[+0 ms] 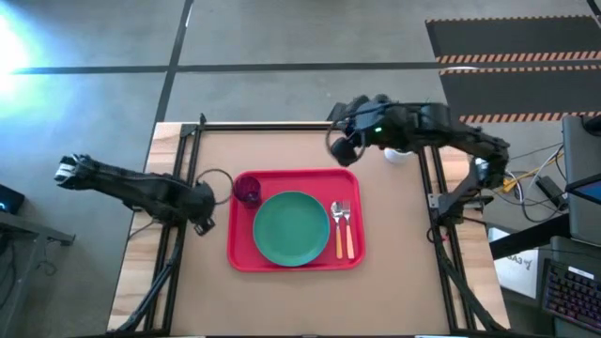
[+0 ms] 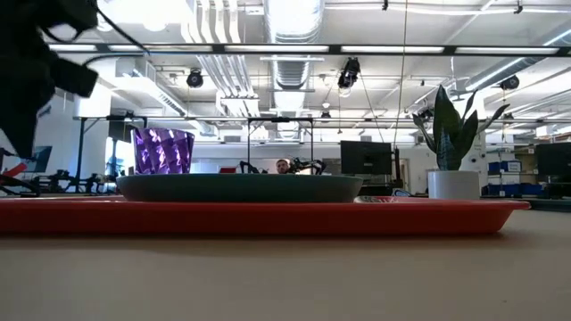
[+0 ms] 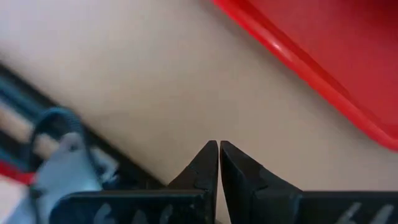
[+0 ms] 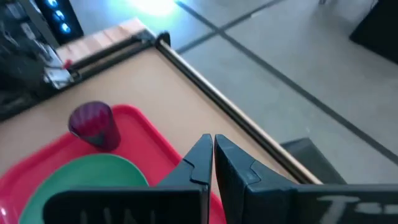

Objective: Pick and place plate/cup/fork/spoon on tray
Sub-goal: Move the orange tray to the center of the table, then return to Home Position

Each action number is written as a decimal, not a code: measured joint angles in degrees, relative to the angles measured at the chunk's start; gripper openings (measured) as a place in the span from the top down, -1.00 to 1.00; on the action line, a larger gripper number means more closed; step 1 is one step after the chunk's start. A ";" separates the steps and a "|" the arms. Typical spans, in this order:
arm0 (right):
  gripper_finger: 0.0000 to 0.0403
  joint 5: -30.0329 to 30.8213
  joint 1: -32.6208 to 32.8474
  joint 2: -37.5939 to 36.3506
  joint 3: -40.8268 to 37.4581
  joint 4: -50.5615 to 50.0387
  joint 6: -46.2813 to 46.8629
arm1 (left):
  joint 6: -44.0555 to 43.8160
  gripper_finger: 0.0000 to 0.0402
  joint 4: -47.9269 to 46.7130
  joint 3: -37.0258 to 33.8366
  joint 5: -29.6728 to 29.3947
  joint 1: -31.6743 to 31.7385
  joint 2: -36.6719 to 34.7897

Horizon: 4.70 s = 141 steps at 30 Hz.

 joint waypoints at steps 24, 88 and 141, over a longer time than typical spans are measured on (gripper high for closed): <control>0.96 -0.06 0.00 -4.18 -0.07 1.82 -3.91 | 0.93 1.00 31.40 -8.79 0.58 -0.08 16.64; 0.96 -21.18 8.07 -53.01 -80.28 60.59 1.07 | 31.24 1.00 26.07 14.78 -37.90 -16.21 -19.25; 0.96 -56.63 8.02 -87.09 -122.19 89.47 -9.95 | 54.42 1.00 51.10 -22.42 11.10 -16.14 -46.48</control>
